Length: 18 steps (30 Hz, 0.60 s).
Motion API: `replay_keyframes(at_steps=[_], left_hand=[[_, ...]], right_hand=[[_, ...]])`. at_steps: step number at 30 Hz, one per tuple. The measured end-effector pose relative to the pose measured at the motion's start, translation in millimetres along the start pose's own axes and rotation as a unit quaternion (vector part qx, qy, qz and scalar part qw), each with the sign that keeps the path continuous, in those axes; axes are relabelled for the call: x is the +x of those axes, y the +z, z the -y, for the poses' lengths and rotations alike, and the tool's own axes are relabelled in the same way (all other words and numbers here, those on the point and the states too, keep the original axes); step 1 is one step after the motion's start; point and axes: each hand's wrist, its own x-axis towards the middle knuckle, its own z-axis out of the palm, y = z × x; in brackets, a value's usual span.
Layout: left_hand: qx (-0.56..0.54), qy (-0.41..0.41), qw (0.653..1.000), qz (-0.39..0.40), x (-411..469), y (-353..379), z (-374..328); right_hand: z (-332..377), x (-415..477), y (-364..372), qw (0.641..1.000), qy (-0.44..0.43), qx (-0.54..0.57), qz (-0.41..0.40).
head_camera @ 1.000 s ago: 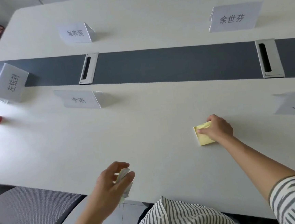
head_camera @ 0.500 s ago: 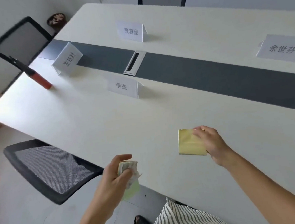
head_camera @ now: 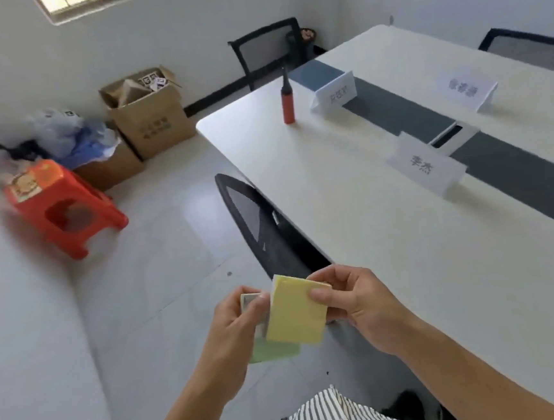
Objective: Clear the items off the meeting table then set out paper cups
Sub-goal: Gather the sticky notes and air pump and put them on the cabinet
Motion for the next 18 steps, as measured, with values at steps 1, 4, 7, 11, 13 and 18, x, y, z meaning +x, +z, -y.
replay_keyframes(at_steps=[1,4,7,11,13,18], left_hand=[[-0.009,0.001,1.000,-0.020,-3.8,-19.2,2.6],[-0.030,0.008,0.998,-0.060,-15.1,-69.6,7.8],[-0.028,0.012,0.996,-0.085,-16.3,-106.8,9.4],[-0.021,0.008,0.991,-0.132,1.6,-135.7,11.2],[-0.032,-0.009,0.988,-0.152,17.2,-150.6,7.3],[-0.023,-0.018,0.982,-0.185,74.0,-191.9,-18.5]], right_hand=[[-3.2,8.9,19.5,1.000,0.003,-0.009,0.013],[-4.2,33.8,64.6,0.999,-0.003,0.005,0.041],[7.1,60.8,94.7,0.999,-0.028,0.024,0.029],[10.1,103.0,125.2,0.997,-0.040,-0.040,0.049],[11.6,127.3,136.8,0.996,-0.035,-0.051,0.067],[26.1,204.9,161.7,0.995,-0.020,-0.043,0.092]])
